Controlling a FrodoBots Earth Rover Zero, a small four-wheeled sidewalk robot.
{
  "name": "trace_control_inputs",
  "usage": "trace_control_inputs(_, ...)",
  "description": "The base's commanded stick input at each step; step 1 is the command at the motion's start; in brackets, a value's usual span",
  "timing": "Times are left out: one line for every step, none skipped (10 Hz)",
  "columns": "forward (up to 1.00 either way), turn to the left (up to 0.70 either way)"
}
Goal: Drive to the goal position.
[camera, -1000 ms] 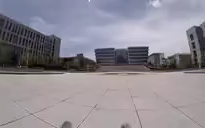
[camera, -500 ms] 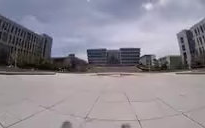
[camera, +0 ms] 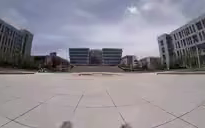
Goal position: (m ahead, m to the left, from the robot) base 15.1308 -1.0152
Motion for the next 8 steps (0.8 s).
trace_control_inputs(0.7, 0.0)
trace_control_inputs(0.7, 0.0)
trace_control_inputs(0.7, 0.0)
trace_control_inputs(0.7, 0.0)
trace_control_inputs(0.7, 0.0)
trace_control_inputs(0.7, 0.0)
trace_control_inputs(0.7, 0.0)
trace_control_inputs(0.7, 0.0)
